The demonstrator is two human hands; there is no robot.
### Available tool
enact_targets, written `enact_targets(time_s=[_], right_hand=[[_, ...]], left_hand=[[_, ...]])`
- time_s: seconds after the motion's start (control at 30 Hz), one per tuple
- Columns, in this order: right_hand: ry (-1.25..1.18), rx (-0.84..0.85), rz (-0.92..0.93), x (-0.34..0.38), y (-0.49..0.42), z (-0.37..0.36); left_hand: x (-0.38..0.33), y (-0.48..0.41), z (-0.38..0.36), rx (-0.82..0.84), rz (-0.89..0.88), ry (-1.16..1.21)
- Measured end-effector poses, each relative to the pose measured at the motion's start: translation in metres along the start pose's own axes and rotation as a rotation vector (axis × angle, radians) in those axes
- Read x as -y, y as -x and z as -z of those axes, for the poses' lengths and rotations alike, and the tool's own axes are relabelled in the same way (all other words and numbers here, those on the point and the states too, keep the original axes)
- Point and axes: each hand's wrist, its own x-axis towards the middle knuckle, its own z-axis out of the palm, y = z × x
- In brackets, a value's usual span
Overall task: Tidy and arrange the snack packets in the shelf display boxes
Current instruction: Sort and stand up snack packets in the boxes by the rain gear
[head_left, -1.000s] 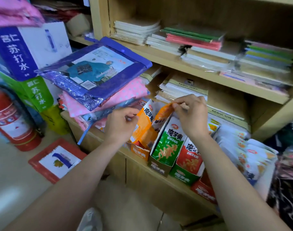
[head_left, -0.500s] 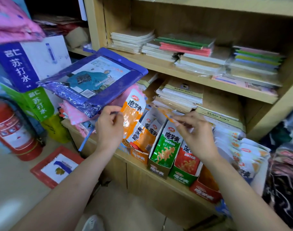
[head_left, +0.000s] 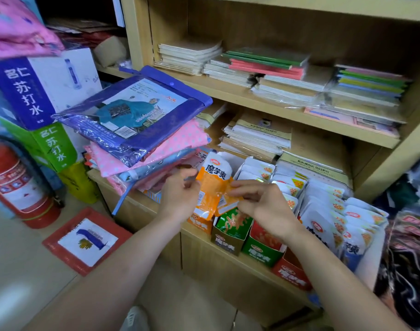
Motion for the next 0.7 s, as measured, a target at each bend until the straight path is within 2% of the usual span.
enact_targets(time_s=[0.13,0.3,0.43,0.6,0.7], right_hand=[[-0.129,-0.203,-0.035,-0.001,-0.002,-0.008],[-0.375,-0.192,-0.160,-0.001,-0.005,0.002],[-0.390,-0.250,-0.082,0.003,0.000,0.009],[-0.348,-0.147,0.016,0.010,0.005,-0.006],[-0.386,-0.084,0.033,0.015,0.007,-0.013]], left_hand=[[-0.002,0.006,-0.005,0.054,0.017,0.077],[-0.010,-0.003,0.004,-0.150,-0.017,0.229],[-0.014,-0.007,0.013,-0.201,-0.038,0.295],[-0.025,0.015,-0.002,0.040,-0.082,0.310],[-0.029,0.025,-0.012,0.230,-0.029,0.388]])
